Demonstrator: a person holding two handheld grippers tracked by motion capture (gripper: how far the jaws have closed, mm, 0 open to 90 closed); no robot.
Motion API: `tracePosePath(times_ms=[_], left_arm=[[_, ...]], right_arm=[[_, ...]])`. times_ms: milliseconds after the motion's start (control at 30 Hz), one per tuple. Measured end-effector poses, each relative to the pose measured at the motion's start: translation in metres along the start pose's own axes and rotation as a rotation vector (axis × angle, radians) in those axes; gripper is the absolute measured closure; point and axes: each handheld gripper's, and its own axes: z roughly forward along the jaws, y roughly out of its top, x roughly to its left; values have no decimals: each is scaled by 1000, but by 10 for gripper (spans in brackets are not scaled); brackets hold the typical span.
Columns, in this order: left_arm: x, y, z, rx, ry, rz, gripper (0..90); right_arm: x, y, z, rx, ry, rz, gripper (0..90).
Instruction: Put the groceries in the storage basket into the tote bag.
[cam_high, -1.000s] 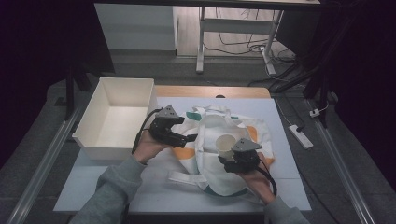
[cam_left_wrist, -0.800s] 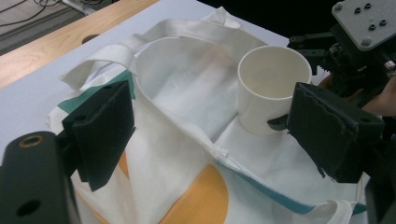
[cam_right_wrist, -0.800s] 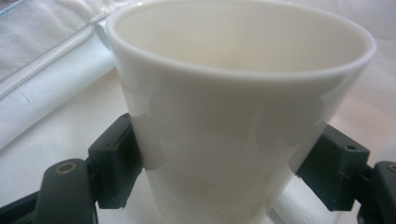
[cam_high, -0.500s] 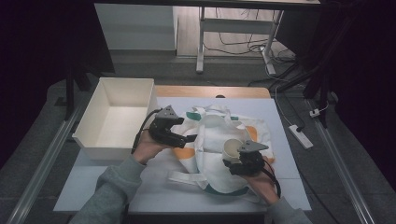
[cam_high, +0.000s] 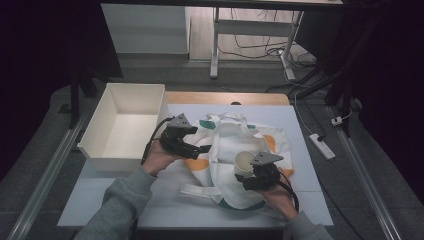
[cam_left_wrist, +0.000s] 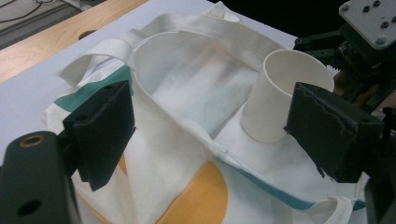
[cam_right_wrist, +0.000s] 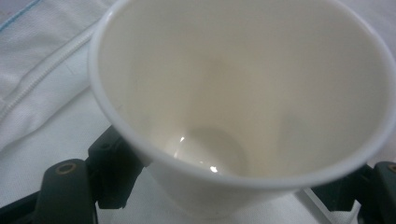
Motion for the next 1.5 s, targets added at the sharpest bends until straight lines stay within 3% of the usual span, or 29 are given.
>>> tracePosePath(times_ms=[233, 367, 600, 1033, 1333, 1500], left_arm=[[-1, 0, 1, 2, -1, 4, 155], [-1, 0, 1, 4, -2, 5, 155], [1, -1, 0, 6, -3, 6, 155], [2, -3, -1, 15, -4, 9, 155], [0, -5, 2, 22, -6, 5, 155], [0, -6, 4, 28, -6, 3, 156]], right_arm=[[-4, -2, 0, -10, -13, 25, 219], [-3, -2, 5, 56, -29, -3, 120], [-7, 4, -12, -17, -18, 33, 68], [-16, -1, -46, -108, -11, 81, 77], [-21, -3, -73, -161, -54, 104, 118], [-34, -9, -78, -142, -112, 154, 145]])
